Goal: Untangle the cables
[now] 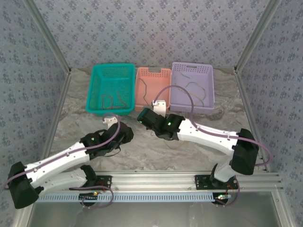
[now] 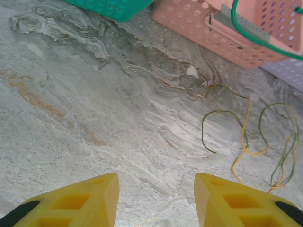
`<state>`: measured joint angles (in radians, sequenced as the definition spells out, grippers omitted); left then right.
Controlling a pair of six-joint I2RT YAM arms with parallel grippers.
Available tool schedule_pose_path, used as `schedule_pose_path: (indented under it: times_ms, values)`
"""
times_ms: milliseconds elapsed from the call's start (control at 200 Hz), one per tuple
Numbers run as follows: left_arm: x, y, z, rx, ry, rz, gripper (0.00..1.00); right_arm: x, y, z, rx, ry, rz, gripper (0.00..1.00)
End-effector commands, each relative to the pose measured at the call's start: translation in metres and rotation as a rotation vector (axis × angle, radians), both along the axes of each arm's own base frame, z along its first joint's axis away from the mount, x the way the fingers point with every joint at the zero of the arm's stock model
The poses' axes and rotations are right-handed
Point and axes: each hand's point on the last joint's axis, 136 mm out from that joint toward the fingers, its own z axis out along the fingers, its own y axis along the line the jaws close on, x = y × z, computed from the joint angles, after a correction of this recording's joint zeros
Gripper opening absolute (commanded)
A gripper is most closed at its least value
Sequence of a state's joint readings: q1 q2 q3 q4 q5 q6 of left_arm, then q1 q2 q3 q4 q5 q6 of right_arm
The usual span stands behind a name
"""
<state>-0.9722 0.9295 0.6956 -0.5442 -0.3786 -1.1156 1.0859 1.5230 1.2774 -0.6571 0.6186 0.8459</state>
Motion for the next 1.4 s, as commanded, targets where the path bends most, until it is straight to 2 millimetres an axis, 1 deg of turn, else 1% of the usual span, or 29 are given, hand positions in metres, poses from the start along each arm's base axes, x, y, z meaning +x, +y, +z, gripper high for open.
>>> schedule_pose_path:
  times_ms: [0,20,35,45,115,155,190,250,365,420,470,590,645,729,789,969,1039,1109,1164,1299,1399]
  values:
    - [0.002,-0.004,0.026,-0.046,-0.074,-0.014,0.48,-0.001,-0.023,0.022,-0.116,-0.088,0.096,0.0]
    - [0.002,-0.005,0.031,-0.053,-0.087,-0.02,0.49,-0.003,-0.023,0.024,-0.087,-0.092,0.106,0.0]
    - [0.003,-0.005,0.036,-0.059,-0.098,-0.025,0.51,-0.003,-0.022,0.03,-0.082,-0.105,0.134,0.0]
    - [0.003,-0.005,0.038,-0.062,-0.105,-0.028,0.52,-0.005,-0.024,0.023,-0.097,-0.1,0.151,0.0]
    - [0.003,-0.001,0.056,-0.078,-0.153,-0.037,0.58,-0.01,-0.027,0.029,-0.041,-0.109,0.221,0.0]
    - [0.004,-0.004,0.067,-0.094,-0.182,-0.066,0.67,-0.014,-0.028,0.032,-0.005,-0.104,0.268,0.0]
    - [0.006,-0.009,0.078,-0.12,-0.202,-0.1,0.7,-0.017,-0.028,0.036,0.023,-0.106,0.306,0.0]
    - [0.011,-0.021,0.093,-0.167,-0.213,-0.172,0.73,-0.024,-0.028,0.04,0.055,-0.101,0.363,0.0]
    - [0.026,-0.033,0.11,-0.209,-0.196,-0.227,0.79,-0.033,-0.037,0.05,0.094,-0.097,0.396,0.0]
    - [0.034,-0.038,0.113,-0.241,-0.179,-0.229,0.79,-0.035,-0.041,0.054,0.104,-0.102,0.398,0.0]
    - [0.039,-0.046,0.121,-0.283,-0.18,-0.23,0.8,-0.036,-0.043,0.056,0.108,-0.106,0.399,0.0]
    - [0.05,-0.062,0.13,-0.356,-0.173,-0.217,0.8,-0.038,-0.042,0.056,0.119,-0.107,0.407,0.0]
    - [0.055,-0.064,0.125,-0.349,-0.145,-0.19,0.79,-0.039,-0.041,0.054,0.125,-0.107,0.412,0.0]
    - [0.063,-0.058,0.112,-0.298,-0.101,-0.13,0.77,-0.041,-0.039,0.056,0.144,-0.114,0.42,0.0]
    - [0.068,-0.055,0.104,-0.297,-0.082,-0.094,0.71,-0.043,-0.039,0.056,0.148,-0.117,0.424,0.0]
    - [0.073,-0.047,0.093,-0.314,-0.076,-0.036,0.47,-0.046,-0.04,0.055,0.179,-0.129,0.417,0.0]
    - [0.073,-0.044,0.088,-0.304,-0.066,-0.022,0.32,-0.047,-0.039,0.057,0.204,-0.141,0.413,0.0]
    - [0.07,-0.042,0.081,-0.304,-0.054,-0.011,0.14,-0.047,-0.039,0.06,0.231,-0.157,0.404,0.0]
    - [0.068,-0.039,0.074,-0.312,-0.044,-0.001,0.0,-0.045,-0.037,0.066,0.262,-0.179,0.395,0.0]
    - [0.059,-0.036,0.057,-0.349,-0.018,0.022,0.0,-0.04,-0.038,0.084,0.347,-0.246,0.365,0.0]
    - [0.05,-0.031,0.048,-0.414,-0.024,0.077,0.0,-0.035,-0.038,0.106,0.428,-0.323,0.338,0.0]
